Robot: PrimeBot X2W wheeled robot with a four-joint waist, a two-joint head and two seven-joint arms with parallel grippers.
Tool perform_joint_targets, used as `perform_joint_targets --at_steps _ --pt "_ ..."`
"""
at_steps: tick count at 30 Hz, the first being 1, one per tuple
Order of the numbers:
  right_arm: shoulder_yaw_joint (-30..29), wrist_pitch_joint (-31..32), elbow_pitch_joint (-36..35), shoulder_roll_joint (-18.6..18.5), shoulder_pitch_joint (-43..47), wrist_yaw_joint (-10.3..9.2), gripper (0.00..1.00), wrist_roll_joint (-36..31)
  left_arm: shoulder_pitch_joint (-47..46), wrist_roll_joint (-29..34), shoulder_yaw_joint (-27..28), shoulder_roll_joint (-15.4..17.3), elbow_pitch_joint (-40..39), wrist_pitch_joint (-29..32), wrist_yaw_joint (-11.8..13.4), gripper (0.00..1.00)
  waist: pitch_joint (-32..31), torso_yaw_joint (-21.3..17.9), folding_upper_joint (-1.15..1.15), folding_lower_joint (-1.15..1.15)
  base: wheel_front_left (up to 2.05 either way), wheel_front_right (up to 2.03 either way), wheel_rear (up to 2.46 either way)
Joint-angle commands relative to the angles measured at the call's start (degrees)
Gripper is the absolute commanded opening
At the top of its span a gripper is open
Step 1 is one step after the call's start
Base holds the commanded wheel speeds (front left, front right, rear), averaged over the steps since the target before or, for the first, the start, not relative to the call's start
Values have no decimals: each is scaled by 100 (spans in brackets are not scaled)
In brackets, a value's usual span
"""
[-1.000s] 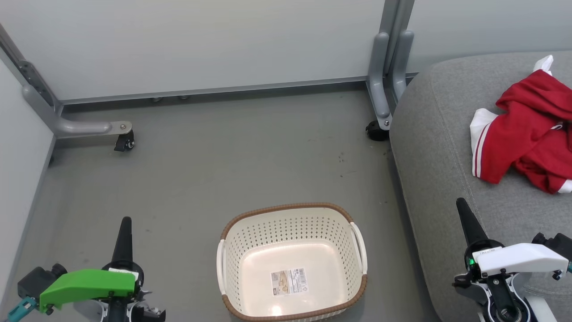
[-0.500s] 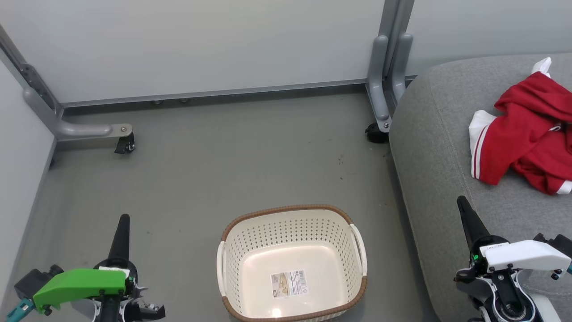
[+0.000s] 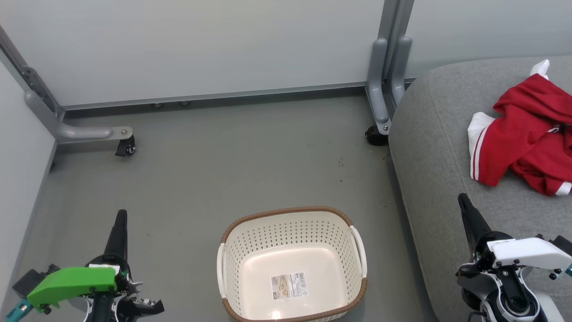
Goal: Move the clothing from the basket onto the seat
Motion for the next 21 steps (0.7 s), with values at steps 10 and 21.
perform_joint_targets --at_steps 10,21 --pt "-72 108 97 -7 -144 2 0 466 -126 -461 91 -3 -1 123 -67 0 -34 -3 0 0 0 0 0" --pt "-115 180 156 11 -159 2 0 701 -119 -715 122 -8 6 197 -84 0 -59 -5 0 0 0 0 0"
